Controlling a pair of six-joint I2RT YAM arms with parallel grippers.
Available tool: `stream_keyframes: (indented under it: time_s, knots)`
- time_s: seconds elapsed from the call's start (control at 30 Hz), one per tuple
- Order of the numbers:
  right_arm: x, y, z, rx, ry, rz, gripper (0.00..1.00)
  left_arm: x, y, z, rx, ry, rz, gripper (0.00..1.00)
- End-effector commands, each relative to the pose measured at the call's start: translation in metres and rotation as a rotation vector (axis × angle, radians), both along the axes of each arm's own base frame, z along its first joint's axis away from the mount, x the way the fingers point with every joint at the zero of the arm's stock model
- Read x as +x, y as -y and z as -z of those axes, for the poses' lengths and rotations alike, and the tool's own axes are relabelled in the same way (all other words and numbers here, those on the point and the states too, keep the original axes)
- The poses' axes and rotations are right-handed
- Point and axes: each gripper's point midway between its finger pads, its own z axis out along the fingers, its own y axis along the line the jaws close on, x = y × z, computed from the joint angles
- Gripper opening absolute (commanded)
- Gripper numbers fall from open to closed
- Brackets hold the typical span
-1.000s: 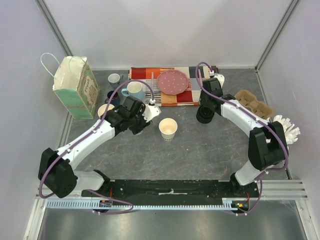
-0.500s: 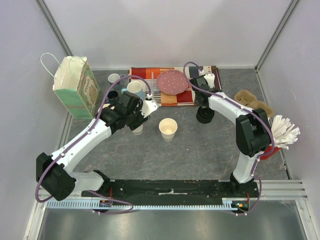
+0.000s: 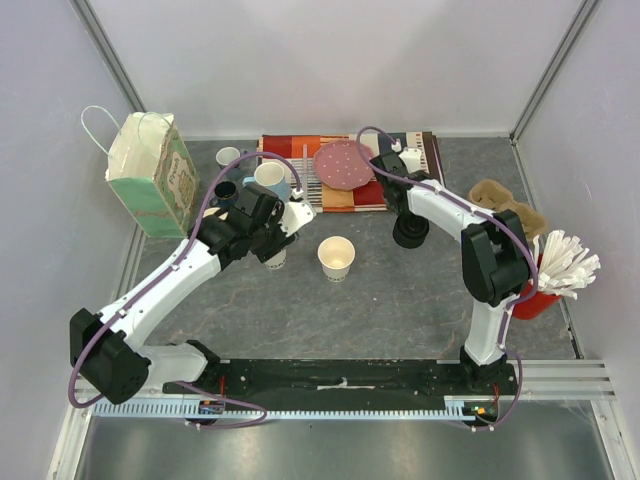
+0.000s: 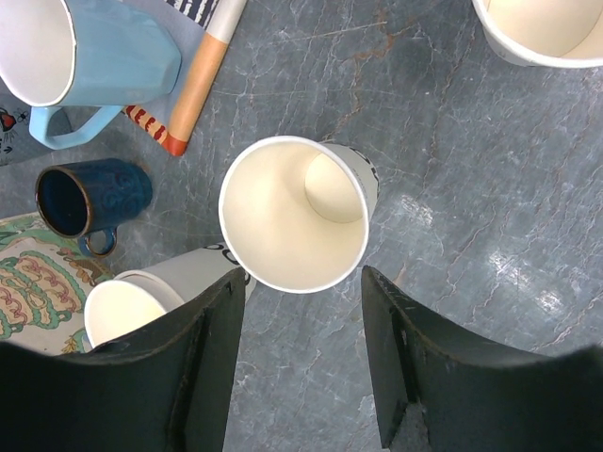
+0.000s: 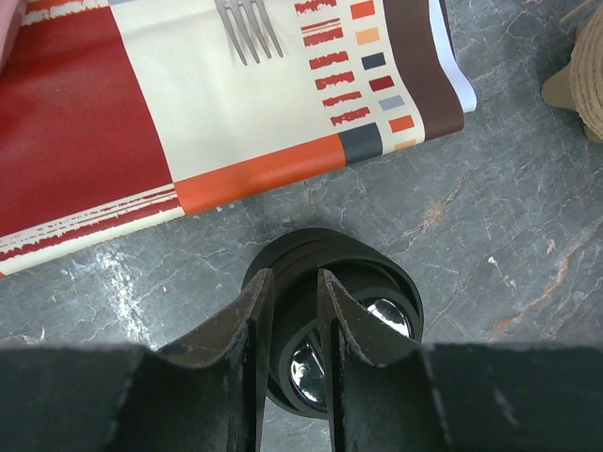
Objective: Pack the takeout coffee
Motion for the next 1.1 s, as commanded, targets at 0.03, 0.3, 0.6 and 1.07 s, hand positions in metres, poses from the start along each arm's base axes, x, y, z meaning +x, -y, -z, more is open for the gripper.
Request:
stream_keyframes:
  time_s: [0.03,0.3,0.6,1.07]
  knots:
    - [-0.006,-0.005,-0.013,-0.017,0.011,-0.027,0.34,0.001,0.002,-0.016,-0.033,0.028,-0.005,0.59]
    - [-0.024,0.004,-0.045,-0.014,0.115,-0.009,0.45,0.001,0.003,-0.017,-0.034,0.025,-0.001,0.59]
    - [-0.026,0.026,-0.053,0.299,0.346,0.318,0.55,0.0,0.006,-0.018,-0.047,0.025,0.014,0.59]
    - [-0.02,0.012,-0.014,0.345,0.253,0.385,0.5,-0.005,0.005,-0.027,-0.044,0.054,0.041,0.59]
